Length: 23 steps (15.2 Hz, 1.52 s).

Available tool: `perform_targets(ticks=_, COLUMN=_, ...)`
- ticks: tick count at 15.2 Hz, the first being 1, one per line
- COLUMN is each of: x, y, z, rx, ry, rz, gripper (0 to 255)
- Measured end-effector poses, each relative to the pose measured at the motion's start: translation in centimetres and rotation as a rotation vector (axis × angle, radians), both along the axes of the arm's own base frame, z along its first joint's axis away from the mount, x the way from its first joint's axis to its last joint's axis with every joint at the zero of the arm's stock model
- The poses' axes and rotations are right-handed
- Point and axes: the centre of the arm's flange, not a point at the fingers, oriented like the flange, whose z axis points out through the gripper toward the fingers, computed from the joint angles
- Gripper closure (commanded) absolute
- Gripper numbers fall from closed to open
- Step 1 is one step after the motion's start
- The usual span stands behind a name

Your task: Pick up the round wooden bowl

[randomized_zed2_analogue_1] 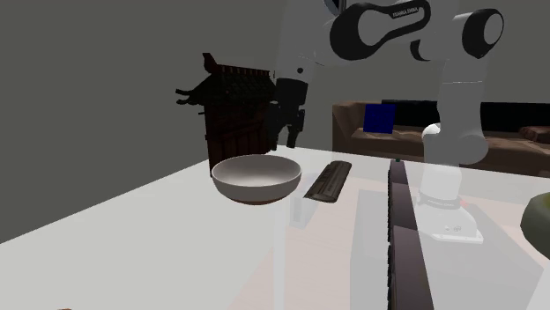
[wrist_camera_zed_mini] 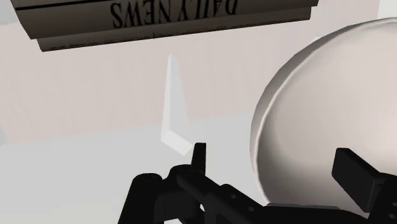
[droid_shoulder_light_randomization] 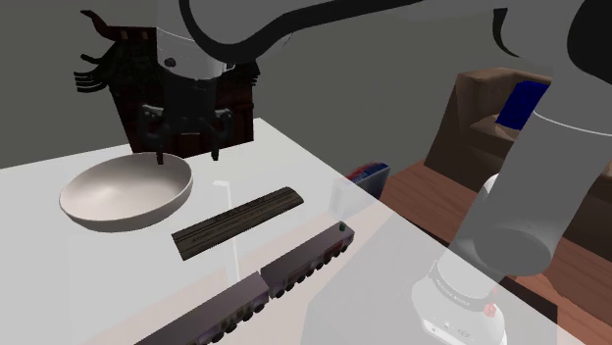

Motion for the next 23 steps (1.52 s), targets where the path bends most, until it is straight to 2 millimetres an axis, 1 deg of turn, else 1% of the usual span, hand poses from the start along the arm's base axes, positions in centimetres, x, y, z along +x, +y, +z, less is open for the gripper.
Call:
perform_targets(ticks=2, x=-0.1, y=0.3, z=-1.1, rx=0.000, ry=0.000, rz=0.000, gripper=0)
perform_targets(ticks=4, x=0.1, y=0.1, z=-2.1, rx=0.000, ry=0.000, rz=-0.001, gripper=0)
perform_targets(ticks=5, x=0.1, y=0.1, z=-2.3, rx=0.000, ry=0.000, rz=-0.001, gripper=255)
perform_targets(ticks=15, x=0.1, y=0.1, z=-2.5, rx=0.001, ry=-0.001, rz=-0.001, gripper=255)
perform_targets(ticks=18, x=0.1, y=0.2, z=-1.4, rx=0.000, ry=0.000, rz=-0.001, gripper=255)
perform_targets(ticks=23, x=0.1, y=0.1, z=1.1, rx=0.000, ry=0.000, rz=-0.001, gripper=255)
